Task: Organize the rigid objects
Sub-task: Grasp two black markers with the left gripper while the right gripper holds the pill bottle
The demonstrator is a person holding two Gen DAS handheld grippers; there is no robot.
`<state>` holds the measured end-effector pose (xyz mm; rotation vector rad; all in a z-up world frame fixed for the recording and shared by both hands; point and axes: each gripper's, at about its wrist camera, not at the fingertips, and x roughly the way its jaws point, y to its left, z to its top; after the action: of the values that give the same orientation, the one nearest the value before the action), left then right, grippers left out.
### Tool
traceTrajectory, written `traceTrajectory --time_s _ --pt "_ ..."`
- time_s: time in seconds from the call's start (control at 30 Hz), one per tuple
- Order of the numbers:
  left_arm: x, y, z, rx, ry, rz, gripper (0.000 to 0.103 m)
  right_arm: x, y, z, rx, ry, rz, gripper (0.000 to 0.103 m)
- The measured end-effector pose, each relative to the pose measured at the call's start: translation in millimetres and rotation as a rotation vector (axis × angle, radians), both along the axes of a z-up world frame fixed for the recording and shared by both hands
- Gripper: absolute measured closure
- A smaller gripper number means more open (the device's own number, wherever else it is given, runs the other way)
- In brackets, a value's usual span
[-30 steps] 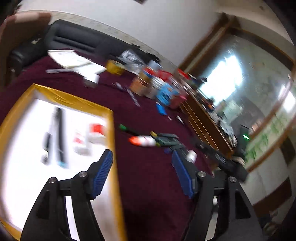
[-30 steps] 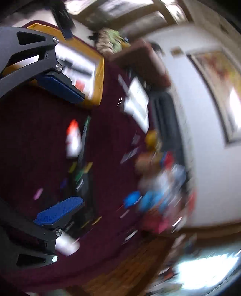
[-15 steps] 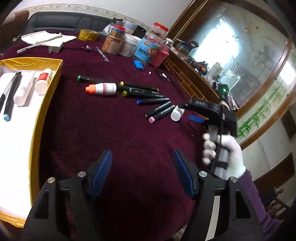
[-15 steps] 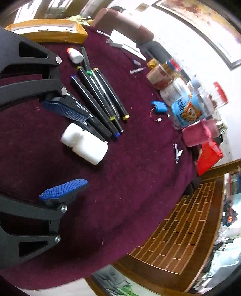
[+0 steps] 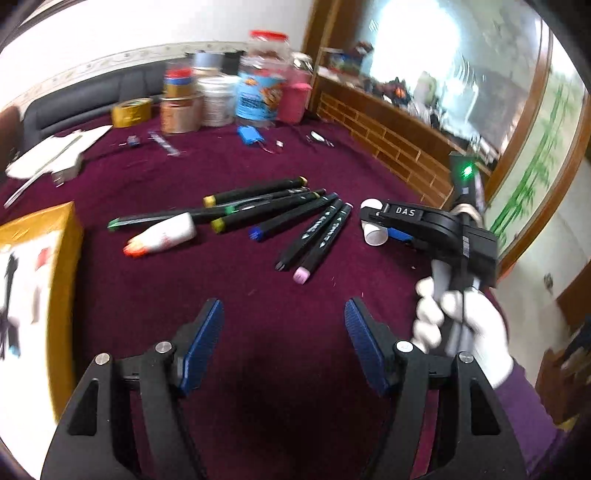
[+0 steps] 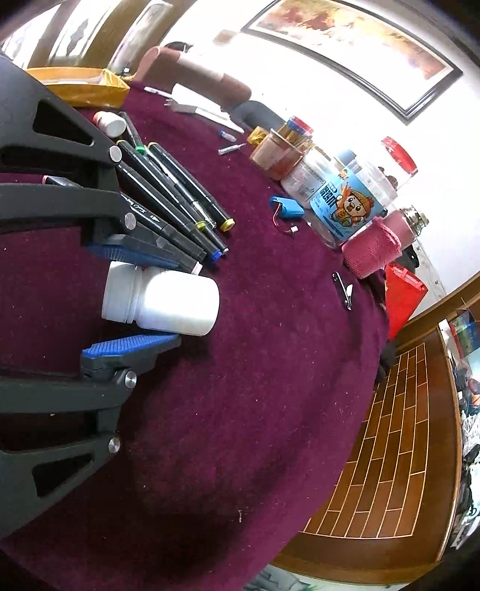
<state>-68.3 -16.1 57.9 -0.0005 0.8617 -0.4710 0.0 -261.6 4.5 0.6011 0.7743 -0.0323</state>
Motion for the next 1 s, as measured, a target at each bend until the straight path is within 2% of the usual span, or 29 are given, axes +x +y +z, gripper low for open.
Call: traceTrajectory --time_s 0.07,0.17,0.23,0.33,0.4,0.47,0.53,0.67,0.77,0.83,0.9,0.97,1.0 --pt "17.4 -23.9 -10.8 0.029 0.019 -0.046 0.036 0.9 1.1 0.1 -0.008 -0.001 0.003 0.071" --pt "39.7 -54.3 -24.0 0.096 0.026 -0.102 0.047 1.1 -0.3 -0.4 0.001 -0.005 0.006 0.071" --pt "57.5 -77.2 -33.4 0.187 0.014 -0.129 0.048 1.1 -3.2 -1.4 0.023 -0.011 0.01 0.071" --pt "76.3 -94.1 -47.7 0.284 0.011 -0.136 0.048 1.4 -6.6 -3.1 0.052 -0.017 0.013 0.071" --pt "79.8 -90.3 -46.6 0.226 0.029 -0.147 0.068 1.5 -7.0 -3.1 0.056 -0.018 0.015 0.071" --pt "70.7 -86.9 -44.0 0.226 0.049 -0.174 0.077 1.3 -7.0 -3.2 0.057 -0.018 0.014 0.071" --pt "54.5 -78.9 -43.0 0.25 0.041 -0.187 0.077 1.1 -7.7 -3.2 0.059 -0.019 0.015 0.071" --pt "28.4 -40.2 -39.3 0.173 0.101 -0.166 0.076 1.2 -8.2 -3.1 0.064 -0.02 0.017 0.071" --pt "2.5 -9.9 -38.9 0.15 0.127 -0.132 0.076 1.1 -8.3 -3.3 0.068 -0.022 0.017 0.071" --pt "-8.5 5.7 -40.8 0.109 0.159 -0.121 0.075 1.3 -8.2 -3.3 0.068 -0.023 0.02 0.069" --pt "-13.3 20.9 -40.8 0.033 0.188 -0.112 0.074 1.7 -7.7 -3.3 0.07 -0.027 0.027 0.066" --pt "-10.0 36.0 -38.6 -0.039 0.197 -0.077 0.073 2.7 -5.1 -2.5 0.072 -0.036 0.046 0.057" --pt "-6.5 41.1 -38.6 -0.054 0.2 -0.061 0.073 3.0 -3.4 -2.2 0.066 -0.038 0.052 0.055"
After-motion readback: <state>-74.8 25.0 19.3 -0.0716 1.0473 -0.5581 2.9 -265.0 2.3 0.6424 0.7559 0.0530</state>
